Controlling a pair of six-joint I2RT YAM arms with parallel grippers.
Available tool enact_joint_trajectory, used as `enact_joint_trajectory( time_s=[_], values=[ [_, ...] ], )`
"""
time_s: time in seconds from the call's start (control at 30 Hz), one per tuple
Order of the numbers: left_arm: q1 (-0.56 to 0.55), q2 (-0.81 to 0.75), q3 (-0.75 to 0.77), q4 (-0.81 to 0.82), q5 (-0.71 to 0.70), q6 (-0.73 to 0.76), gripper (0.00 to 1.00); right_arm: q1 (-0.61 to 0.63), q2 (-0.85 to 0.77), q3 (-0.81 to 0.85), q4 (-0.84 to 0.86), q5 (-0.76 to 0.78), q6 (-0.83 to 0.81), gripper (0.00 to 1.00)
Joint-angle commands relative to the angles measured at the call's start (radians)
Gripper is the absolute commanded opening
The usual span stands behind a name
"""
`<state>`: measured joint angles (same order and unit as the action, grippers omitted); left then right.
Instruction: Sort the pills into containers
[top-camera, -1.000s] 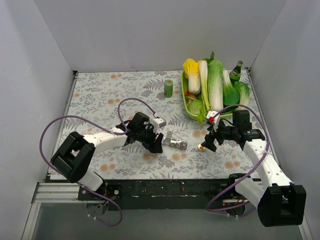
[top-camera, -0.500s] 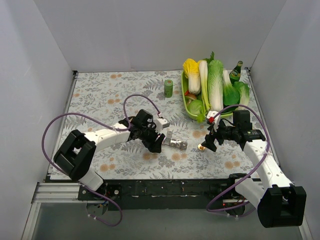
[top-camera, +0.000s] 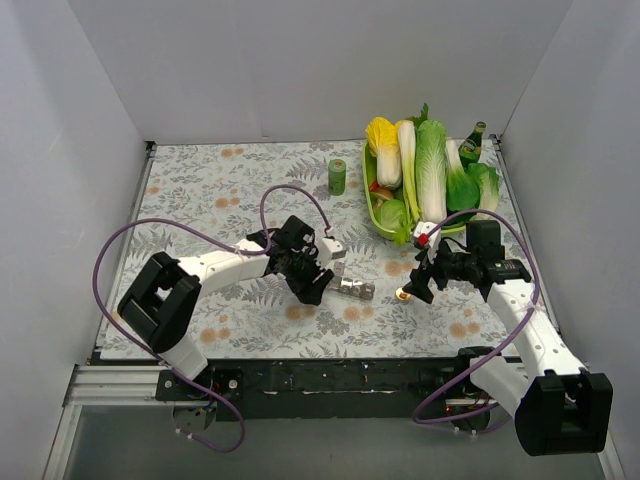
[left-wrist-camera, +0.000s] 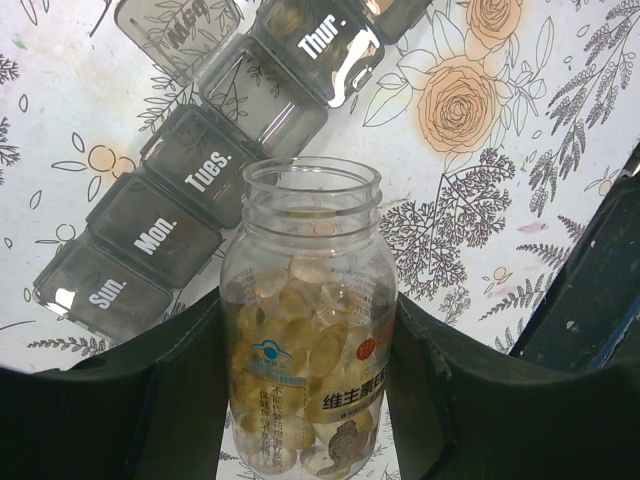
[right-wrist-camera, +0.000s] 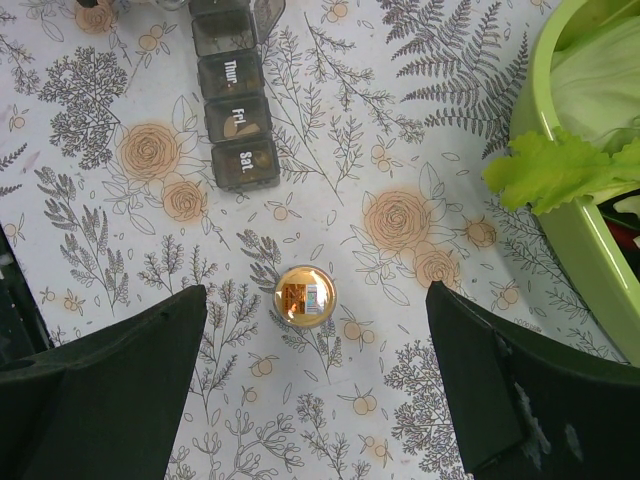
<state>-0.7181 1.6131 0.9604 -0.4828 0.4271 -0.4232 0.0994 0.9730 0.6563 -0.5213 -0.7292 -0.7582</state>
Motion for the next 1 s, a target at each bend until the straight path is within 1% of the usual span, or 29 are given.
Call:
enact_joint_trajectory(
  time_s=[0.0, 0.37, 0.97],
  values=[
    [-0.020, 0.004, 0.050, -0.046, -0.036, 0.044, 0.00, -0.004, -0.019, -0.006, 0.007, -0.027, 0.007, 0.98],
    [-0.055, 0.053, 0.124, -0.114, -0.117, 0.066, 0.00, -0.006, -0.025, -0.006, 0.004, -0.032, 0.005, 0.98],
    [-0.093, 0.120, 0.228, -0.200, -0.205, 0.078, 0.00, -0.010, -0.031, -0.004, -0.003, -0.044, 0.003, 0.98]
  ],
)
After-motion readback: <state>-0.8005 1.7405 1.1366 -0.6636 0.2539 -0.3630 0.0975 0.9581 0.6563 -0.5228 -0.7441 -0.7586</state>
